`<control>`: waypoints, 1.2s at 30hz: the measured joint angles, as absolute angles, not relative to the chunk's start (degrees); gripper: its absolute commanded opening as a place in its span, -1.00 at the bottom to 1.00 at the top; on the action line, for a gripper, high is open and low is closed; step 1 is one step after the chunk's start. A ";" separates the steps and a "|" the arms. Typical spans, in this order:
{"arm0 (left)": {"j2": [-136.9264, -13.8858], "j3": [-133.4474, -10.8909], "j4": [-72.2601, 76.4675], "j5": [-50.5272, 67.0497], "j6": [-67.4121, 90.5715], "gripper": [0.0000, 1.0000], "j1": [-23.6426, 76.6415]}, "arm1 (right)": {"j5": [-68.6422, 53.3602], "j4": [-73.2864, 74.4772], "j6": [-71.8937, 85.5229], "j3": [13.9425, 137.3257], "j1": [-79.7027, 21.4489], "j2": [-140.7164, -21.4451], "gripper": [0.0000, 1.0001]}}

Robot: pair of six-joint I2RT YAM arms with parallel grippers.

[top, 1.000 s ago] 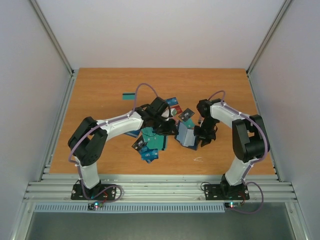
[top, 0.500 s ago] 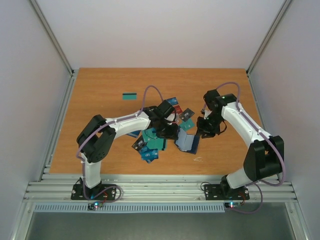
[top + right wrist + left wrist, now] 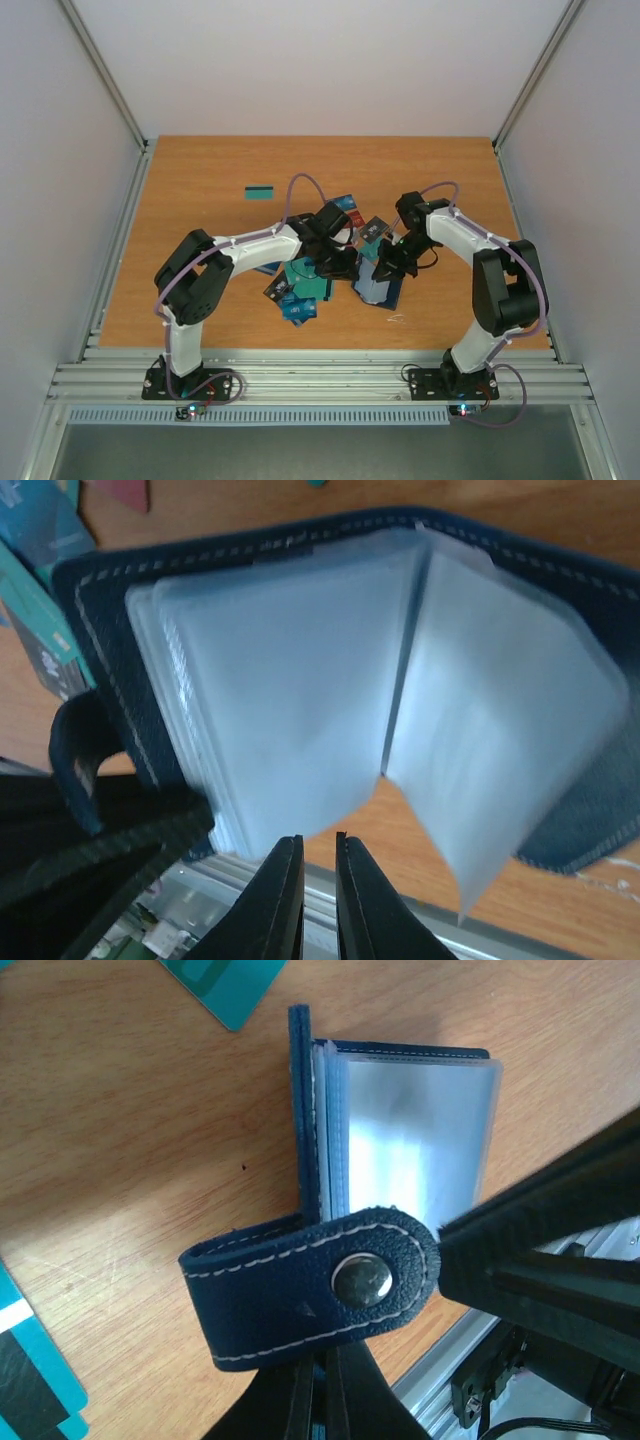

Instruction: Put the credit cards into the card holder

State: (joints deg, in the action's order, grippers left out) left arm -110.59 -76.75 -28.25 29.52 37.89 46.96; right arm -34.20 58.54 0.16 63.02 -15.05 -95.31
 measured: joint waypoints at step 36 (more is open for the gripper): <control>-94.67 -66.08 -40.36 18.55 37.63 0.34 45.98 | -25.56 57.74 -3.31 59.64 -15.05 -97.80 -0.44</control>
State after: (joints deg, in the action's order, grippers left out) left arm -94.67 -66.08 -40.36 18.55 37.63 45.98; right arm -25.56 57.74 -3.31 59.64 -15.05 -97.80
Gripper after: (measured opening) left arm 0.663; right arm 0.273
